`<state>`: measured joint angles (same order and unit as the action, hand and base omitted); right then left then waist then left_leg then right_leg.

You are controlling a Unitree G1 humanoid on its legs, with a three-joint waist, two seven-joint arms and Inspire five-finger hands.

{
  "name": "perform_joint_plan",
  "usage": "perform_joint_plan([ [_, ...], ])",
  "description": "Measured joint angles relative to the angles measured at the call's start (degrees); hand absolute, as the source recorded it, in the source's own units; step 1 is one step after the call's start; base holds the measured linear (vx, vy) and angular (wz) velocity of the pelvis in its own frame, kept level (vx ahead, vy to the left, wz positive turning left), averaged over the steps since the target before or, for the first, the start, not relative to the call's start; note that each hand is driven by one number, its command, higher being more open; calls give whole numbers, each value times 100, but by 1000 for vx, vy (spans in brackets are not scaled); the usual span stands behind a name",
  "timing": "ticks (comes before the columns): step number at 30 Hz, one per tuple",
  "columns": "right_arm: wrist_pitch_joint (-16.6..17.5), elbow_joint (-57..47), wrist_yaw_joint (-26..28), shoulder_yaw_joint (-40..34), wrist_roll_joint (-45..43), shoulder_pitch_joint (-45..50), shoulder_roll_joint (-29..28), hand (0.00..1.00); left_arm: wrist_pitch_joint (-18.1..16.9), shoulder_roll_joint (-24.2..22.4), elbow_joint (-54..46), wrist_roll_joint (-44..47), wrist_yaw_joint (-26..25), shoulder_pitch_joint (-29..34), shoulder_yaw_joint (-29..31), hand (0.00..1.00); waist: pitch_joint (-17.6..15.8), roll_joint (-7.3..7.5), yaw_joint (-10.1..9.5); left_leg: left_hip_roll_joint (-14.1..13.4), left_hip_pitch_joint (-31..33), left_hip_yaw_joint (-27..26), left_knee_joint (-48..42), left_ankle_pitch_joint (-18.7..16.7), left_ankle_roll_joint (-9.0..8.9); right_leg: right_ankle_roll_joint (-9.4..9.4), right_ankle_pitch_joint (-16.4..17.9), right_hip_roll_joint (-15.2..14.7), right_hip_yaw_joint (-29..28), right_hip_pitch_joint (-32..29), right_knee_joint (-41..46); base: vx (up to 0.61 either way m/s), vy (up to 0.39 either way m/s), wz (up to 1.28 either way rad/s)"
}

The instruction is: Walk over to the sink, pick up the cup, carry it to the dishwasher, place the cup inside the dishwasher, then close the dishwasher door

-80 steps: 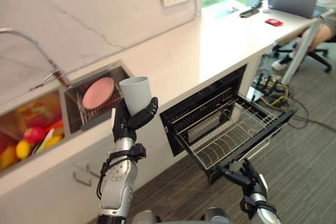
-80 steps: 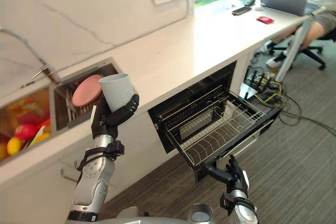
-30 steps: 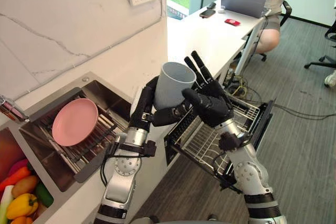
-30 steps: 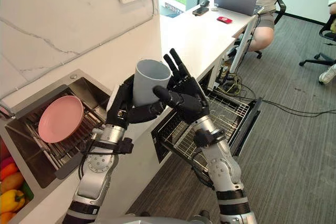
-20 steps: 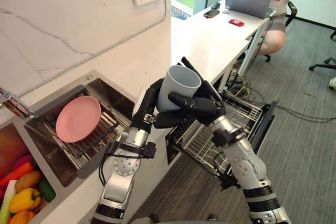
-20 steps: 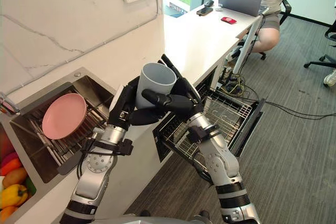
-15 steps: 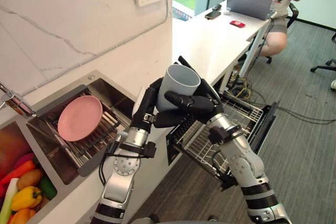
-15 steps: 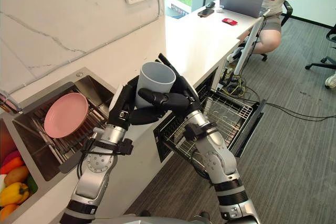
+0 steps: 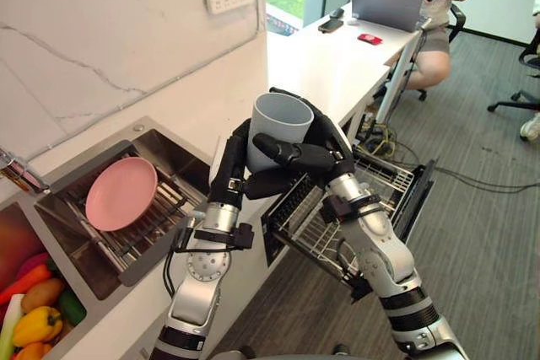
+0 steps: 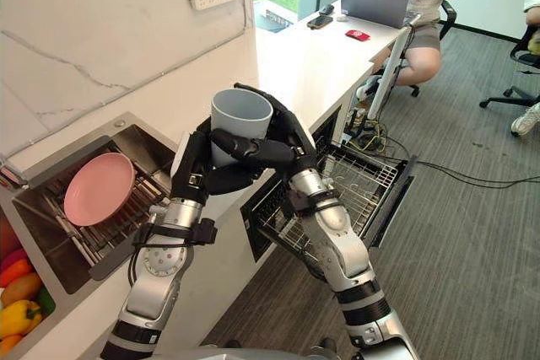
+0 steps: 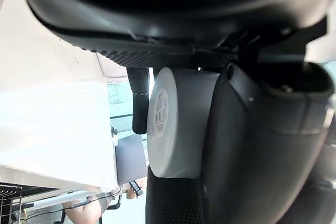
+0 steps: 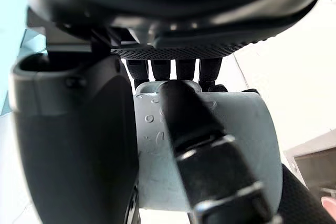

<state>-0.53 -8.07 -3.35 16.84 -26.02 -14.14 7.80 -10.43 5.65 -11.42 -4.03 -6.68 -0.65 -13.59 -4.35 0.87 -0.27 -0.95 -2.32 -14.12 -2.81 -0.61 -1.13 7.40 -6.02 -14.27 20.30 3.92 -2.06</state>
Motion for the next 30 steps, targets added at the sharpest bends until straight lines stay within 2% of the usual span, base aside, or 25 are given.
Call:
perform_joint_plan([
  [4,34,-10,-472,159,161,0,-126,0,12,32,50,155,114,-1,35,100,20,11,-19,-8,-40,15,80,61,-17,-12,8,26,19,14,0,-8,-4,1],
  [8,22,-9,-666,116,521,1,-89,0,213,94,53,923,564,-2,34,100,20,11,5,1,-60,70,181,128,-10,-14,11,16,67,28,1,-31,-11,7],
  [10,7,-11,-670,32,607,2,-24,0,272,121,53,1067,739,4,34,100,20,12,27,1,-63,102,226,156,-14,-13,12,11,89,30,1,-27,-14,10],
  [12,-33,-9,-692,-248,726,6,67,0,313,136,27,1156,1137,87,-2,100,20,12,30,7,-58,137,247,169,-10,-9,14,5,134,38,1,-24,-11,11],
  [14,-27,-10,-1128,-1050,830,-1,-69,0,340,245,-56,1201,1569,386,-241,100,21,15,18,26,-39,214,247,170,-9,4,23,-13,197,65,0,-13,-4,19],
  [15,2,-7,-1446,-1734,829,-37,-106,0,373,273,-135,1201,1819,681,-384,100,22,18,7,46,-20,249,249,170,-9,7,25,-30,231,69,0,-2,6,18],
  [16,27,-3,-1574,-2072,829,-62,-100,0,383,302,-170,1201,1909,840,-439,100,21,19,7,58,-15,256,255,170,-8,8,25,-38,241,67,-2,7,14,10],
  [18,240,24,-2031,-3164,829,-86,-25,0,511,321,-199,1227,2159,1303,-454,100,21,18,43,78,-21,252,276,177,4,10,23,-52,260,65,-11,0,0,0],
  [22,519,37,-2223,-3687,830,19,203,0,672,263,-227,1422,2317,1391,-233,100,23,17,235,49,-22,230,288,176,2,20,28,-22,263,65,-38,-10,-20,-3],
  [25,612,36,-2221,-3683,830,196,281,0,701,182,-306,1423,2454,1392,-197,100,25,13,254,12,-38,237,354,191,-55,69,70,14,277,61,-39,-39,-50,1],
  [27,611,38,-2170,-3679,828,279,285,0,942,151,-362,1599,2587,1422,-207,100,28,9,249,-2,-47,260,463,263,-78,61,82,39,308,33,-38,-21,-35,7],
  [28,611,47,-2101,-3672,825,327,297,0,1188,98,-312,1821,2662,1440,-219,100,29,7,244,-5,-45,274,497,303,-59,61,82,46,324,25,-39,-8,-27,7],
  [29,607,118,-1928,-3665,818,376,312,0,1617,26,-3,2139,2765,1449,-224,100,34,2,230,-6,-48,282,527,327,-44,61,82,50,332,22,-39,-4,-21,5],
  [30,603,152,-1841,-3658,816,382,311,0,1825,0,199,2224,2801,1448,-227,100,36,0,231,-5,-50,282,540,332,-46,61,82,50,333,19,-39,0,0,0],
])
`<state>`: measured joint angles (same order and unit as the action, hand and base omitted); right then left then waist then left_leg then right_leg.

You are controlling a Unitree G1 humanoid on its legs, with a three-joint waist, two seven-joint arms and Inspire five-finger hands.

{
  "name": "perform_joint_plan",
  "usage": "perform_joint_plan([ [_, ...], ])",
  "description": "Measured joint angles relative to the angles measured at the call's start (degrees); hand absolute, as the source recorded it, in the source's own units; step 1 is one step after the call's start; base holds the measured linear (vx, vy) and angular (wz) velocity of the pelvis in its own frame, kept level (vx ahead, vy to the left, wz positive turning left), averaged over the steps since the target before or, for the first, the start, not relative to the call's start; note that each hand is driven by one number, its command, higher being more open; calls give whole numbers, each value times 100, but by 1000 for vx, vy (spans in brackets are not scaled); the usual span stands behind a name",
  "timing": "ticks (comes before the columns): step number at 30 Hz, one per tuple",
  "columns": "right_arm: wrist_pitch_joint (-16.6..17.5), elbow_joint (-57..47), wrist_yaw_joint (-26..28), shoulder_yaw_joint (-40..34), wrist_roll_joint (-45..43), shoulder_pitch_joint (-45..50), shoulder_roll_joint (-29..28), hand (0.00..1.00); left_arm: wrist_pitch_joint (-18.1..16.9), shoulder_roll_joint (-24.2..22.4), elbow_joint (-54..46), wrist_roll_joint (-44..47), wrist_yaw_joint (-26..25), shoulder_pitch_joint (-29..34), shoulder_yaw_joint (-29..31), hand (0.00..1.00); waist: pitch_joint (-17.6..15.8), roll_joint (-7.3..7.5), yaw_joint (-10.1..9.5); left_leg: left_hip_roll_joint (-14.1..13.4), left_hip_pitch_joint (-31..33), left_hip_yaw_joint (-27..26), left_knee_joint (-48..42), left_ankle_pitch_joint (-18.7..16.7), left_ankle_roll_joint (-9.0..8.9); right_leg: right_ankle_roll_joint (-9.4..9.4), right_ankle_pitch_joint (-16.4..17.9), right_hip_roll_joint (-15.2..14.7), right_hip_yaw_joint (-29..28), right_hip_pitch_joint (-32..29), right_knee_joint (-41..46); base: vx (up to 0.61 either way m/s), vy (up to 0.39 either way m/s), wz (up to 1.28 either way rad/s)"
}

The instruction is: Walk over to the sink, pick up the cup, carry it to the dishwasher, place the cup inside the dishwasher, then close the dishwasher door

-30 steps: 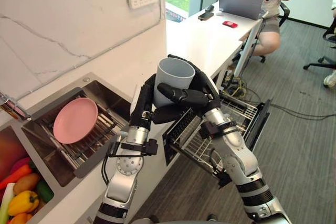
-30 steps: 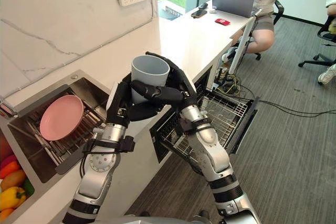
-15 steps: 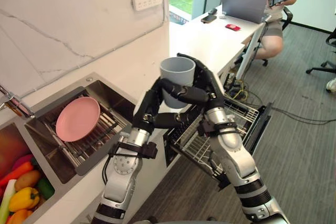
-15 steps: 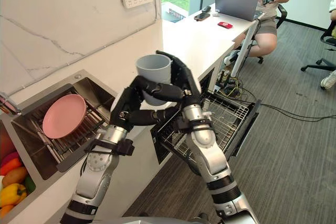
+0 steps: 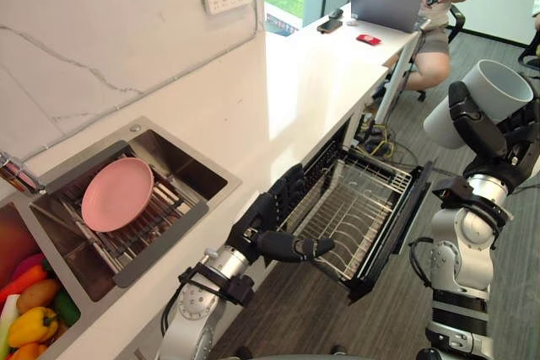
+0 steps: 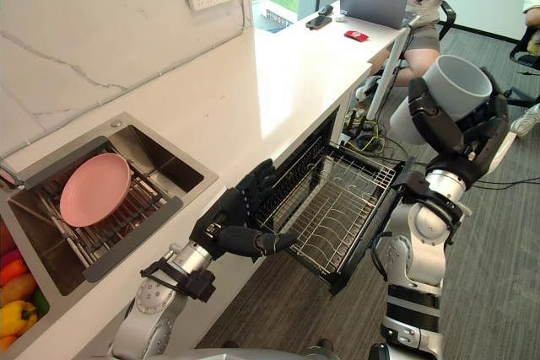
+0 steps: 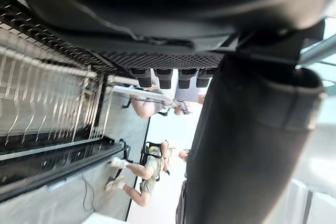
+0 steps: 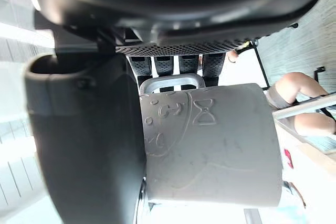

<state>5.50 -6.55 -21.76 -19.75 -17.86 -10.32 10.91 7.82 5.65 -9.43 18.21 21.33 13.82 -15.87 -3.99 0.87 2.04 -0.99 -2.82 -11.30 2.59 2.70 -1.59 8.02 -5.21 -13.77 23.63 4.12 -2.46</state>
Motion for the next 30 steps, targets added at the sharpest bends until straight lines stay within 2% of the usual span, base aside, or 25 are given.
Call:
perform_joint_plan([
  [1,-25,71,212,13,-3,1,2,0,327,3,472,32,30,-12,-28,100,2,-2,8,3,-4,0,21,4,-1,0,0,0,0,-5,-2,0,0,0],
  [3,-125,179,631,100,-2,33,16,0,751,-9,1545,-103,-81,-3,-47,100,3,2,32,4,-14,-3,53,7,-1,1,-1,4,-1,-9,-8,0,0,0],
  [4,-177,202,777,132,-1,60,25,0,799,-6,1856,-207,-158,9,-41,100,3,2,34,3,-18,-3,63,8,-2,2,-1,8,0,-9,-13,0,0,0],
  [5,-311,264,1147,221,1,131,63,0,822,14,2405,-441,-357,75,5,100,6,6,32,-2,-23,-3,82,13,-3,2,-1,15,-1,-7,-28,0,0,0],
  [8,-759,877,2085,580,49,244,316,0,733,80,3527,-966,-810,250,401,100,14,19,-2,-6,-69,32,88,29,-11,2,-1,27,37,59,-52,4,-13,8],
  [12,-1118,2002,2803,960,592,327,355,0,105,61,4194,-1525,-1365,107,997,100,17,17,-238,10,-113,172,98,71,-10,7,5,15,177,190,-62,-50,-8,12],
  [17,-1157,2815,2935,1001,1038,332,426,0,-89,-12,4551,-1714,-1975,120,1618,100,10,17,-289,69,-15,484,236,235,-21,18,14,-16,466,212,-53,-52,5,32],
  [23,-1160,4001,2815,980,1371,-33,933,0,-186,1,4795,-1761,-2233,100,2103,100,-193,-89,-351,109,189,729,235,360,-3,33,21,-39,706,167,-22,-38,22,24],
  [25,-1162,4396,2804,893,1377,-252,1061,0,-194,3,4796,-1746,-2173,31,2102,100,-393,-161,-393,109,334,845,202,412,-12,10,35,-29,817,85,32,-51,10,31],
  [28,-1158,4910,2703,883,1378,-635,1240,0,-202,-7,4914,-1728,-2195,-49,2104,100,-824,-347,-486,95,670,1047,33,479,3,-35,60,-23,999,-103,167,-57,2,37],
  [30,-1136,5240,2557,884,1453,-897,1328,0,-262,-118,4978,-1340,-2165,-143,2210,100,-1199,-515,-570,75,935,1254,-96,533,3,-73,81,-30,1194,-213,279,-62,-13,47],
])
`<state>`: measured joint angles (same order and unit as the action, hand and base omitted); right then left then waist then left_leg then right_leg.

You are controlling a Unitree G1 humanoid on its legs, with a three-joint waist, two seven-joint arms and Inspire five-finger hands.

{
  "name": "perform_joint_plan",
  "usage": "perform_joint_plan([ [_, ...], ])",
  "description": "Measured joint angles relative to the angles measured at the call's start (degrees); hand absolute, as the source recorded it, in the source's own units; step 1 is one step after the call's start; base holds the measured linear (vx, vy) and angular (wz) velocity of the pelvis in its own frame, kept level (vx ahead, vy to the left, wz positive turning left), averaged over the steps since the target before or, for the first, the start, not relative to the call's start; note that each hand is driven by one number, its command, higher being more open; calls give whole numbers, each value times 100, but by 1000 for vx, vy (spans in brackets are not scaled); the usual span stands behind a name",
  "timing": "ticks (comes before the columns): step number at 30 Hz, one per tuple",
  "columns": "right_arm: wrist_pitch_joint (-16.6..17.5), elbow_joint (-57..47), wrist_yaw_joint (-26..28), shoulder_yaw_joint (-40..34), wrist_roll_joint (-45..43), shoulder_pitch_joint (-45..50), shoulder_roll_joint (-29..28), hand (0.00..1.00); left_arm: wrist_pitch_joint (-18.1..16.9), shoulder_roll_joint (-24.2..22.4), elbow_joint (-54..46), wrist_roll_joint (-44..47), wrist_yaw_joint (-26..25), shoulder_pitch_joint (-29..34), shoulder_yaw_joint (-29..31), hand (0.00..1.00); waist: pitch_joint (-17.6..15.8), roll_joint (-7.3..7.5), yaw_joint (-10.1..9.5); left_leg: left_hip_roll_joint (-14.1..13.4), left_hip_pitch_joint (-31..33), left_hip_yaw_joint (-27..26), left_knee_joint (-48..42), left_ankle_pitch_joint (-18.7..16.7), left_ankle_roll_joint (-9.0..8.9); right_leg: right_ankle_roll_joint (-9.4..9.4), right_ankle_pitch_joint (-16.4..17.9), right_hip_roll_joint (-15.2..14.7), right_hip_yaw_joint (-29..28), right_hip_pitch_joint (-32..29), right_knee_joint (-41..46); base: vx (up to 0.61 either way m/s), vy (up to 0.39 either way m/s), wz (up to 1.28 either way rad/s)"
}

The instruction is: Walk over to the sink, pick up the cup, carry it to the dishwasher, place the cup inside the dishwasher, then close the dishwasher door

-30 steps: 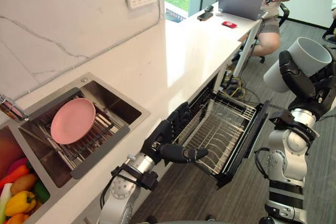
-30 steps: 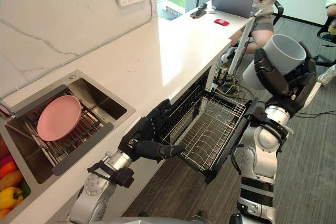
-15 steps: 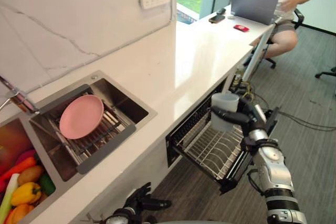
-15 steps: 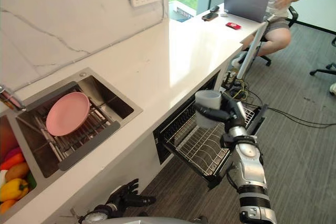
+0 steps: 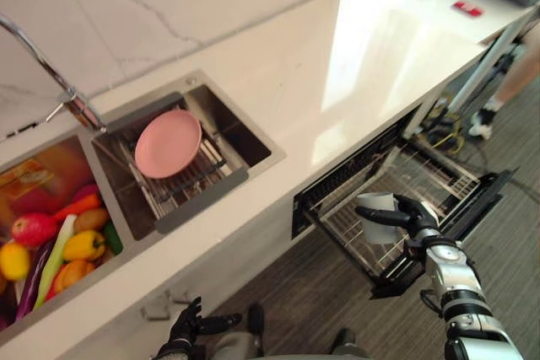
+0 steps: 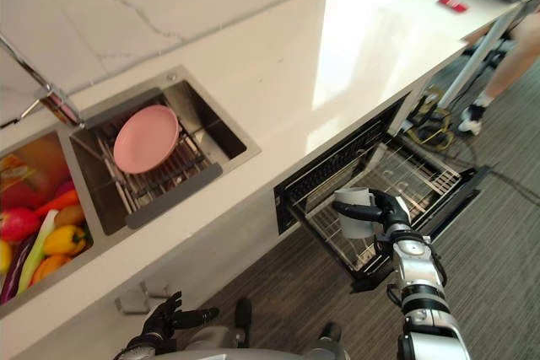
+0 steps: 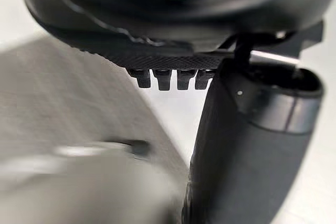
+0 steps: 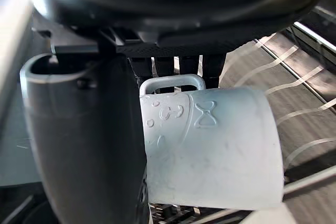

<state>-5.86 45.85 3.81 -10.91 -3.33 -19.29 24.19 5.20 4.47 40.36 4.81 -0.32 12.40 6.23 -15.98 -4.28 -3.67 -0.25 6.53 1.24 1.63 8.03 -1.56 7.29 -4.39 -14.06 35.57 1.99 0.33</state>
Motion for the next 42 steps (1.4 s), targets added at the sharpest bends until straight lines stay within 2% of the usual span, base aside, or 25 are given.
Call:
perform_joint_plan([
  [4,238,294,-267,11,206,-611,145,0,-114,-30,-5,111,234,-174,6,100,-408,-182,-98,-3,223,122,-15,117,-1,-61,41,-28,88,-224,189,-61,5,23],
  [8,314,599,-388,128,615,-1164,617,0,-177,35,10,342,588,-390,-221,100,-764,-462,-153,51,411,292,6,230,12,-82,103,-117,208,-396,404,-69,14,20],
  [9,314,666,-388,133,691,-1200,647,100,-180,48,10,354,625,-406,-244,100,-785,-485,-162,54,439,316,26,247,-1,-87,120,-129,230,-432,443,-74,-5,24],
  [12,324,898,-424,272,1022,-1230,706,100,-209,160,6,359,696,-487,-413,100,-856,-521,-201,62,505,387,79,311,-12,-94,206,-171,243,-537,601,-49,-15,13],
  [19,664,881,-524,570,1436,-1303,751,100,-208,342,9,538,667,-531,-661,100,-916,-527,-176,50,415,383,169,339,-55,-137,421,-240,173,-615,898,-42,-40,-1],
  [23,825,770,-716,808,1757,-1286,734,100,-192,344,26,532,658,-537,-673,100,-917,-525,-176,0,306,333,244,347,-66,-143,495,-233,84,-612,982,-34,-74,-9],
  [26,831,349,-1180,791,1737,-950,650,100,-146,344,30,516,658,-543,-678,100,-919,-515,-177,-44,169,296,327,360,-83,-125,500,-192,-11,-538,977,-3,-76,-5],
  [28,827,-43,-1412,618,1644,-586,498,100,-74,346,46,482,651,-543,-663,100,-897,-469,-160,-49,30,274,327,353,-92,-96,510,-151,-227,-391,906,21,-68,-2],
  [30,823,-594,-1545,399,1378,-220,225,100,-30,373,69,414,625,-538,-619,100,-837,-357,-138,-86,-87,221,328,311,-139,-74,523,-90,-409,-284,806,13,-68,-16],
  [32,826,-1471,-1553,78,848,175,-322,100,71,389,137,312,514,-493,-444,100,-713,-151,-48,-177,-237,43,328,236,-186,-59,510,15,-582,-206,694,0,-95,-41],
  [33,832,-1673,-1543,32,666,282,-441,100,90,386,166,272,494,-469,-374,100,-654,-95,-21,-202,-284,-10,328,215,-192,-58,507,42,-631,-181,663,6,-95,-47],
  [35,861,-2465,-1467,-164,33,872,-870,100,191,361,289,131,376,-332,-168,100,-236,91,37,-296,-410,-236,329,105,-230,-65,480,143,-849,-145,525,36,-90,-53],
  [37,927,-3004,-1332,-264,-396,1217,-1143,100,224,290,403,78,264,-235,14,100,-53,185,115,-367,-609,-451,330,13,-261,-80,434,233,-1036,-15,373,45,-83,-62],
  [40,1134,-3634,-967,-383,-1136,1673,-1468,100,319,142,754,122,50,-219,308,100,249,232,281,-479,-822,-723,330,-88,-316,-101,354,369,-1280,122,149,26,-73,-51],
  [42,1309,-3963,-759,-490,-1672,1899,-1613,100,301,114,933,219,-32,-218,356,100,332,222,356,-544,-903,-811,329,-118,-355,-123,334,439,-1334,181,85,-7,-75,-30],
])
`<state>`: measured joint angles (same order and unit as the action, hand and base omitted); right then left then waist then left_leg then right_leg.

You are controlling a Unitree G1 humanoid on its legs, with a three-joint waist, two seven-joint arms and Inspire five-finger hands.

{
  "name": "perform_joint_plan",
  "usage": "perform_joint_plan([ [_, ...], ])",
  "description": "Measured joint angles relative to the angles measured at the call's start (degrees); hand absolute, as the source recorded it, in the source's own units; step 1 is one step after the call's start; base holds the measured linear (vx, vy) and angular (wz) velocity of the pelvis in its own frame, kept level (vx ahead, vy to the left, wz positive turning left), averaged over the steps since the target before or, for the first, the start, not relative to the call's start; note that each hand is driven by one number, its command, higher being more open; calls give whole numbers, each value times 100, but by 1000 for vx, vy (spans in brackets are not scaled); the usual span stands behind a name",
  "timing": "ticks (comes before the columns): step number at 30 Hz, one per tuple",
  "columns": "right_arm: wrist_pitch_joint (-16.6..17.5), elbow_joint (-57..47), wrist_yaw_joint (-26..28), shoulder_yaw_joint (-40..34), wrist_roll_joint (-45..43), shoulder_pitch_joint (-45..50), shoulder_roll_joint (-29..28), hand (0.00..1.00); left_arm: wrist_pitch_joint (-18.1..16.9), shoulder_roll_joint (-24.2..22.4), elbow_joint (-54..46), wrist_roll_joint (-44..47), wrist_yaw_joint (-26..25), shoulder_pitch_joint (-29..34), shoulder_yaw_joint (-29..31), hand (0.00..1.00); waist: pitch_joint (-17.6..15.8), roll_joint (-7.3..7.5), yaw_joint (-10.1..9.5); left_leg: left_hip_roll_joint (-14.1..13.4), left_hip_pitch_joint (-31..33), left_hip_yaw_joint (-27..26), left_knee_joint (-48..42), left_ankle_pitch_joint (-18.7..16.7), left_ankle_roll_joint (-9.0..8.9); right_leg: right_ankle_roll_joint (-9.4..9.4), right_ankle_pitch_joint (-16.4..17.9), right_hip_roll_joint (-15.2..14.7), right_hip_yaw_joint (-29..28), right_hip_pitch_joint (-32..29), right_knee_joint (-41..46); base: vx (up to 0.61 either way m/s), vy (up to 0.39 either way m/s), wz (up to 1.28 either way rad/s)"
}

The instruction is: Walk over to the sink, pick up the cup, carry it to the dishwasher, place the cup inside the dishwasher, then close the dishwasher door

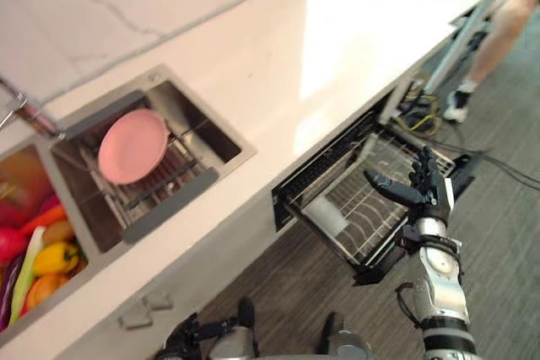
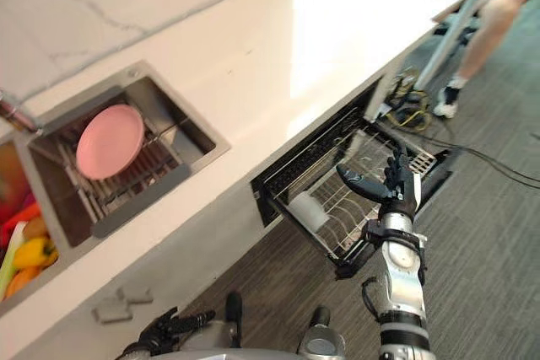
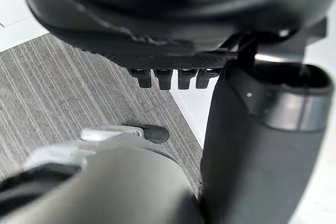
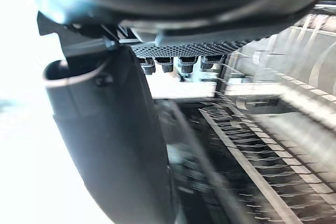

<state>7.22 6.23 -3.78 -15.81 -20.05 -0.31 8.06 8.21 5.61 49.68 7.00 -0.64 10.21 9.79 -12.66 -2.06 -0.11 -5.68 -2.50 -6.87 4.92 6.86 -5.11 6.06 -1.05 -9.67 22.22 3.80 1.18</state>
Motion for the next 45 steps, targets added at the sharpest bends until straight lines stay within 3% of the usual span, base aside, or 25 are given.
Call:
perform_joint_plan([
  [4,729,-908,367,-245,-386,334,-443,100,-75,-12,195,361,-306,3,10,100,28,-8,92,-112,-64,-23,1,-29,-36,-36,-19,114,7,85,-77,-21,-59,-5],
  [7,881,-1610,921,-261,-805,410,-588,100,39,-94,359,774,-444,13,272,100,165,-1,121,-99,-68,-6,4,-41,-41,-42,-26,106,90,169,-148,-11,-24,10],
  [9,885,-1985,1534,-118,-1034,520,-693,100,64,-130,484,759,-443,25,444,100,288,9,139,-88,-75,-101,28,-85,27,-24,-34,44,308,332,-224,21,-3,40],
  [12,757,-2027,2007,362,-1275,503,-599,100,60,-135,593,753,-436,52,413,100,466,26,108,-48,-70,-395,31,-55,55,88,3,-115,608,496,-233,28,27,53],
  [18,215,-1736,2234,1277,-1487,147,-531,100,-86,-134,666,751,-432,87,319,100,556,124,-93,376,-61,-196,37,-120,236,367,196,-617,845,500,188,58,86,29],
  [19,157,-1643,2225,1402,-1487,148,-555,100,-48,-112,666,750,-434,85,319,100,562,195,-92,509,-60,-62,38,-139,325,441,304,-807,982,480,490,122,147,62],
  [21,155,-1452,2125,1505,-1485,148,-533,100,83,-120,670,638,-438,53,315,100,588,168,-125,615,-76,106,37,-162,433,448,314,-1096,1017,246,1291,116,159,57],
  [22,153,-1334,2030,1546,-1485,156,-564,100,164,-85,676,510,-432,2,312,100,566,214,-154,684,-158,216,32,-145,500,339,284,-1357,919,31,2088,86,143,47],
  [24,152,-1199,1917,1672,-1485,158,-587,100,179,54,687,255,-420,-38,171,100,541,312,-218,762,-363,443,5,-188,663,-575,-146,-1650,443,-407,3346,125,159,50],
  [25,155,-1186,1892,1721,-1483,158,-597,100,173,112,684,197,-426,-32,97,100,540,366,-217,775,-417,538,4,-237,710,-750,-346,-1658,181,-528,3616,147,116,60],
  [26,192,-1170,1856,1817,-1479,158,-614,100,176,197,678,191,-441,-33,95,100,546,418,-199,771,-461,744,-14,-298,808,-606,-313,-1552,-346,-805,4004,142,71,76],
  [27,238,-1172,1837,1953,-1476,142,-609,100,236,225,695,194,-458,-73,97,100,559,442,-201,671,-438,918,-63,-334,851,-443,348,-1194,-604,-910,4021,141,60,79],
  [29,257,-1199,1771,2133,-1462,82,-616,100,305,236,701,196,-452,-117,107,100,568,443,-214,560,-359,1169,-144,-409,884,-254,807,-581,-803,-994,3316,113,44,66],
  [32,256,-1345,1572,2145,-1406,105,-588,100,400,245,757,132,-421,-207,92,100,571,452,-229,691,-369,1450,-193,-467,880,-118,806,-34,-1421,-1201,2213,122,-28,63],
  [34,256,-1356,1426,2032,-1425,154,-574,100,413,249,840,134,-416,-205,79,100,611,482,-199,860,-484,1605,-304,-528,806,-61,750,-35,-1455,-1111,1906,214,-117,68],
  [36,278,-1379,1389,1829,-1474,158,-586,100,404,274,826,199,-445,-191,87,100,691,620,-228,1033,-508,1768,-341,-666,679,6,19,-48,-1378,-832,1205,224,-159,55],
  [37,282,-1378,1383,1801,-1474,157,-578,100,394,262,822,253,-447,-196,108,100,701,619,-281,1032,-503,1759,-371,-734,655,1,69,-49,-1352,-735,1035,185,-163,21],
  [38,283,-1378,1381,1757,-1474,157,-584,100,383,220,828,247,-457,-190,120,100,655,508,-319,945,-446,1685,-538,-922,538,-11,69,27,-1272,-551,757,126,-126,7],
  [41,281,-1361,1378,1550,-1476,311,-557,100,258,95,824,250,-584,-51,169,100,657,340,-294,639,-533,1179,-619,-1036,494,-22,79,161,-1075,-267,618,120,-112,21],
  [42,282,-1363,1383,1518,-1477,309,-542,100,242,88,803,256,-590,-24,169,100,656,334,-294,628,-569,1173,-605,-1042,485,-26,83,175,-1073,-215,579,70,-37,5],
  [43,276,-1348,1650,1857,-1606,304,-486,100,334,50,633,429,-658,229,391,100,724,455,-225,682,-821,1132,-336,-1033,470,-27,89,124,-997,107,286,0,0,0],
  [45,276,-1348,1650,1857,-1606,304,-486,100,334,49,632,430,-658,229,391,100,724,455,-225,682,-821,1132,-336,-1033,470,-27,89,124,-998,107,286,0,0,0],
])
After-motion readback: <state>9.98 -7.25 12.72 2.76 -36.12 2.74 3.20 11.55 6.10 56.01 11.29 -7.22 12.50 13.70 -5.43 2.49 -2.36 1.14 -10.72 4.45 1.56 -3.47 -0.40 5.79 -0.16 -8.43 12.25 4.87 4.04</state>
